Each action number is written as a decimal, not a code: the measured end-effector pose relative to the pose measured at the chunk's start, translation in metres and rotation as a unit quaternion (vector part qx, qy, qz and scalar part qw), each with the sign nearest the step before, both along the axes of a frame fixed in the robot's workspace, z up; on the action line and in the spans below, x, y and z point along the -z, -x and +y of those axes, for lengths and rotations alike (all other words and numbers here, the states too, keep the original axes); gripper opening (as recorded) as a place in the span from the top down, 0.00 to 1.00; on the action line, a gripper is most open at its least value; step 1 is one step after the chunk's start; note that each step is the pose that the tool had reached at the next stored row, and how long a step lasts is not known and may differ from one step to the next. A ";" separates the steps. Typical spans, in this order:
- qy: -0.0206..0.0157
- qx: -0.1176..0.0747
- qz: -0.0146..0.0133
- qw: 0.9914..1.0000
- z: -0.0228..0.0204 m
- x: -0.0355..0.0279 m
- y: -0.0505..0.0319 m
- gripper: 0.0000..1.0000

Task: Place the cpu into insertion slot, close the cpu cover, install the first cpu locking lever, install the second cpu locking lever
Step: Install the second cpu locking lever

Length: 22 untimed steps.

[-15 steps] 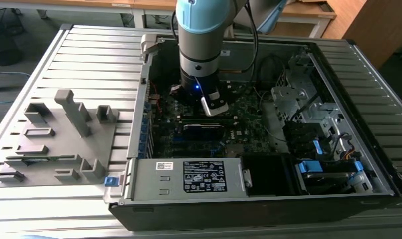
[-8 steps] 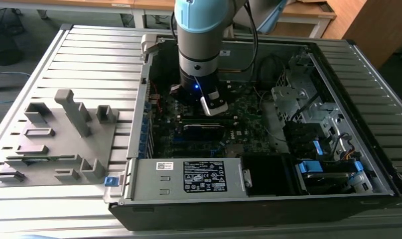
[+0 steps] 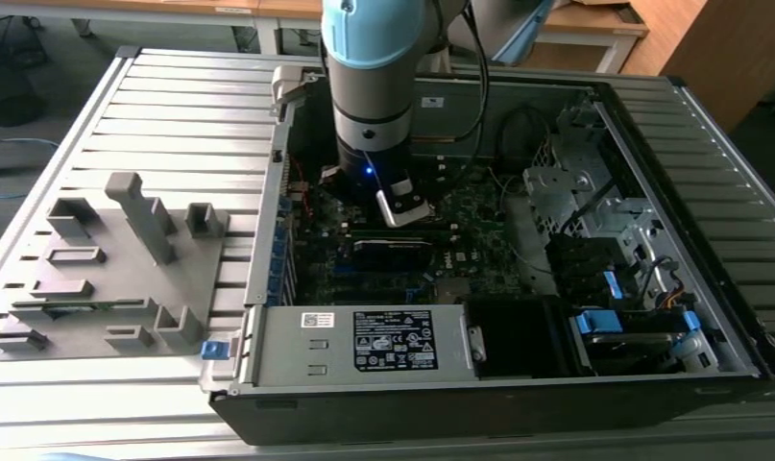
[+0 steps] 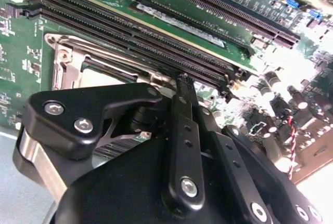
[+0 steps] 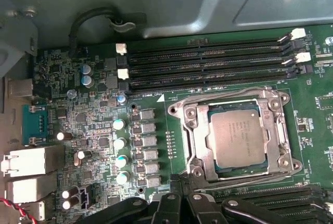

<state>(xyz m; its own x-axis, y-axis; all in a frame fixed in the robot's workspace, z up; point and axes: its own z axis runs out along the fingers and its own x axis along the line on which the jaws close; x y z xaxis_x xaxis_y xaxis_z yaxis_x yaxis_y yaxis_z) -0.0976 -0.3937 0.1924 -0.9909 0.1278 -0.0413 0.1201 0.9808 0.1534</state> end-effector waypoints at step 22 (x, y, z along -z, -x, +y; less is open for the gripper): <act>0.000 0.000 0.000 1.000 0.0000 -0.0391 -0.0195 0.89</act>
<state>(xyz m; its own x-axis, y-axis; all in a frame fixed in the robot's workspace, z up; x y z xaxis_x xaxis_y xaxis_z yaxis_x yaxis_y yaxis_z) -0.0780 -0.3937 0.2314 -0.9909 0.1279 -0.0411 0.1202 0.9808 0.1534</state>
